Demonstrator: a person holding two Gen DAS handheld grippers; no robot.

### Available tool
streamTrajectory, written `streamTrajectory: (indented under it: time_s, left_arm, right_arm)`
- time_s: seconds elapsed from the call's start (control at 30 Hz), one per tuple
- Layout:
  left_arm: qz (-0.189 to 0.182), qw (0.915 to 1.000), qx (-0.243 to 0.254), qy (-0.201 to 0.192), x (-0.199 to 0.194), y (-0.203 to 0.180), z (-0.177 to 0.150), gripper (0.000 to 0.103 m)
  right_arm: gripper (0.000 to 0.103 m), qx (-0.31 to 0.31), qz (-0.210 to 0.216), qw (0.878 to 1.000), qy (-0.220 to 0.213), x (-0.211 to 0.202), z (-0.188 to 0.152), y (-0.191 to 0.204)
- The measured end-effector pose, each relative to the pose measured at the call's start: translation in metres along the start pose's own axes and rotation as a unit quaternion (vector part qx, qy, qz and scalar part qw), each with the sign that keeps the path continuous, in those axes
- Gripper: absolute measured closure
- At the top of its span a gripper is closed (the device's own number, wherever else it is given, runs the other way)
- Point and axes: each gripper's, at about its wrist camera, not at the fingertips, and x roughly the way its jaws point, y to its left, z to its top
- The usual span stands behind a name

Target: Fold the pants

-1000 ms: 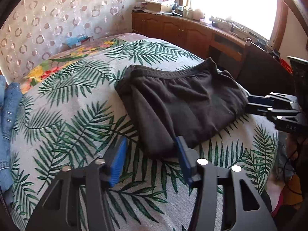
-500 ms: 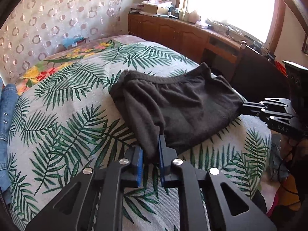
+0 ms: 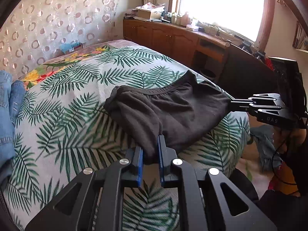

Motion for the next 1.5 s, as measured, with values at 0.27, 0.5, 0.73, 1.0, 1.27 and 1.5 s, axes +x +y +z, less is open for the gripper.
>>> streamTrajectory:
  time_s: [0.27, 0.5, 0.73, 1.0, 1.27, 1.5]
  left_arm:
    - [0.004, 1.0, 0.005, -0.001, -0.007, -0.009, -0.006, 0.089]
    - [0.003, 1.0, 0.005, 0.008, -0.002, -0.008, -0.01, 0.089]
    - [0.002, 1.0, 0.001, 0.008, -0.005, -0.006, -0.008, 0.087]
    - [0.015, 0.9999, -0.005, -0.003, -0.014, 0.001, -0.002, 0.072]
    - [0.031, 0.9994, -0.011, -0.007, -0.004, 0.018, 0.015, 0.041]
    - [0.031, 0.999, -0.029, -0.008, 0.018, 0.03, 0.027, 0.024]
  right_arm:
    - [0.097, -0.004, 0.0, 1.0, 0.012, -0.014, -0.012, 0.005]
    - [0.097, -0.001, -0.001, 1.0, 0.024, -0.011, -0.012, 0.003]
    - [0.097, -0.003, -0.005, 1.0, 0.025, -0.02, -0.008, 0.002]
    - [0.097, 0.003, -0.019, 1.0, -0.004, -0.036, 0.0, 0.003]
    - [0.076, 0.011, -0.017, 0.999, -0.028, -0.014, 0.021, 0.005]
    - [0.069, 0.005, -0.015, 1.0, -0.016, 0.024, 0.035, 0.002]
